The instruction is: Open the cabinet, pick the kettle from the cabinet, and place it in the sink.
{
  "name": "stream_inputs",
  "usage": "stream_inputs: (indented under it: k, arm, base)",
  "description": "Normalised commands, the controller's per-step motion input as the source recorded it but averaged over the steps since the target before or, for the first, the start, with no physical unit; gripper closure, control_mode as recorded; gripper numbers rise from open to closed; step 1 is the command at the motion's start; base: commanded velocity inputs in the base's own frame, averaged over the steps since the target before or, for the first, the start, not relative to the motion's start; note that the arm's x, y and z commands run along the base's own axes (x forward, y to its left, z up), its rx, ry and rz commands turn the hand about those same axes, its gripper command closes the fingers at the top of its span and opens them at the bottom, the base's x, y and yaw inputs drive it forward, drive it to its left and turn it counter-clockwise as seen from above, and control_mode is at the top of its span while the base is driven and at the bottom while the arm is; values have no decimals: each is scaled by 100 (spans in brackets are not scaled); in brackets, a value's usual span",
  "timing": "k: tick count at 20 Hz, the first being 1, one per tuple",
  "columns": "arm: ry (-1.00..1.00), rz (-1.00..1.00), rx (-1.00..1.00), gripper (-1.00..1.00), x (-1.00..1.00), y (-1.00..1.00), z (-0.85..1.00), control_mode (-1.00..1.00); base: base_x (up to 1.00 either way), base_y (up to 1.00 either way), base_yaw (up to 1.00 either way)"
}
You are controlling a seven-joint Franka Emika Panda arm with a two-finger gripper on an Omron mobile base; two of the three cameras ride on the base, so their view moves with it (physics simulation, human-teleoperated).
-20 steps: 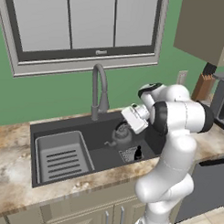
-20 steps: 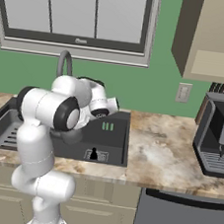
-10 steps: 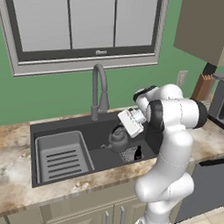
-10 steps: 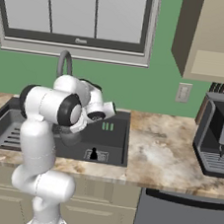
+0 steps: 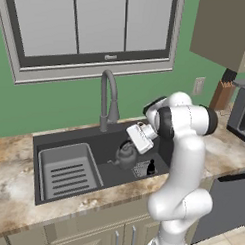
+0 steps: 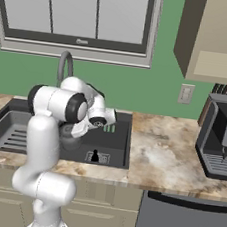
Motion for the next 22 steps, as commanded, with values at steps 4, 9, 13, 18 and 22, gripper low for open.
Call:
stream_inputs:
  k: [4,9,13,18,22]
  arm:
    - [4,1,8,100,23,4,-27,-100]
    - [1,2,2,100,29,7,-23,-100]
    - [1,5,0,100,26,8,-25,-100]
    - [2,4,-2,100,23,8,-32,-100]
    - [3,3,0,100,22,6,-37,-100]
  base:
    - [0,0,0]
    - [0,0,0]
    - [0,0,0]
    - [0,0,0]
    - [0,0,0]
